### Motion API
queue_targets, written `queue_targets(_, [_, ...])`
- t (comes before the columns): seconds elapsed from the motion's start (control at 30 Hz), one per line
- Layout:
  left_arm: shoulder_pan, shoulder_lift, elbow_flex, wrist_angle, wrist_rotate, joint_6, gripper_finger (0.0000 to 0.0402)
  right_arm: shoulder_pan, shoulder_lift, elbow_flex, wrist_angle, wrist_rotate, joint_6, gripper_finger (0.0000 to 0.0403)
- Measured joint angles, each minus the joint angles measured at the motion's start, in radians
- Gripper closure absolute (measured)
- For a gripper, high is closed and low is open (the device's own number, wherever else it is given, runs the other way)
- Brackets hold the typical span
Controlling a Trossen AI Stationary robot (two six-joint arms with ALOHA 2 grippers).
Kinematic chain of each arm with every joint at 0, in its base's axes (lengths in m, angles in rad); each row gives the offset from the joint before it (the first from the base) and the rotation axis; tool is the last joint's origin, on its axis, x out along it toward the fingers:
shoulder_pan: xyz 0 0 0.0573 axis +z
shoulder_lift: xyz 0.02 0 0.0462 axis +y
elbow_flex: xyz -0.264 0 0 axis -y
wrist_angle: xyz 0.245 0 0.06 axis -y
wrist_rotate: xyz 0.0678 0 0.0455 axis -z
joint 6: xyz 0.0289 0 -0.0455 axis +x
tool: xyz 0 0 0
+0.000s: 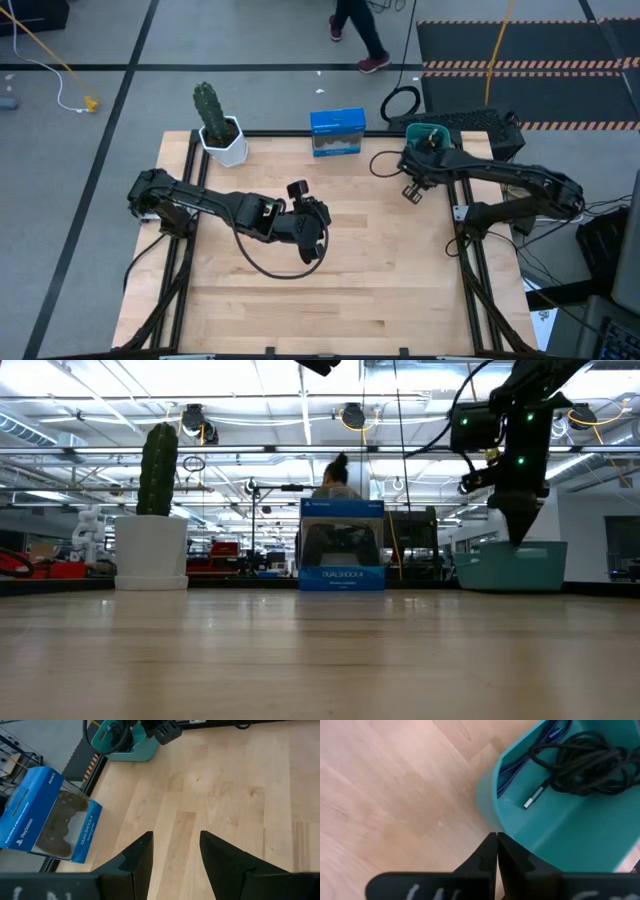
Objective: Pick and place USB-C Cables
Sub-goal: Adjust the blue bin, then return to Home Position
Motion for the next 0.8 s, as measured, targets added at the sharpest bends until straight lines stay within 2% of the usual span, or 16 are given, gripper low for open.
queue_targets(0.23, [-0.006,0.0,0.0,0.004,0.0,0.001,0.0238,0.079,-0.122,0.0,-0.001,-0.022,0.006,0.0397])
queue_targets(0.33, [-0.006,0.0,0.0,0.001,0.001,0.008,0.0238,0.125,-0.176,0.0,0.014,-0.095,0.006,0.0397])
queue_targets(0.4, [-0.014,-0.009,0.0,-0.064,-0.011,-0.003,0.0238,0.17,-0.21,0.0,0.043,-0.158,0.009,0.0397])
queue_targets(0.6, [-0.08,-0.098,-0.013,-0.279,-0.265,-0.243,0.0238,0.342,-0.337,-0.062,0.203,-0.216,0.005,0.0397])
queue_targets(0.67, [-0.093,-0.112,-0.048,-0.26,-0.304,-0.273,0.0238,0.389,-0.38,-0.093,0.257,-0.217,-0.011,0.0397])
queue_targets(0.8, [-0.091,-0.167,-0.179,-0.139,-0.305,-0.263,0.0238,0.467,-0.454,-0.168,0.404,-0.217,-0.053,0.0397])
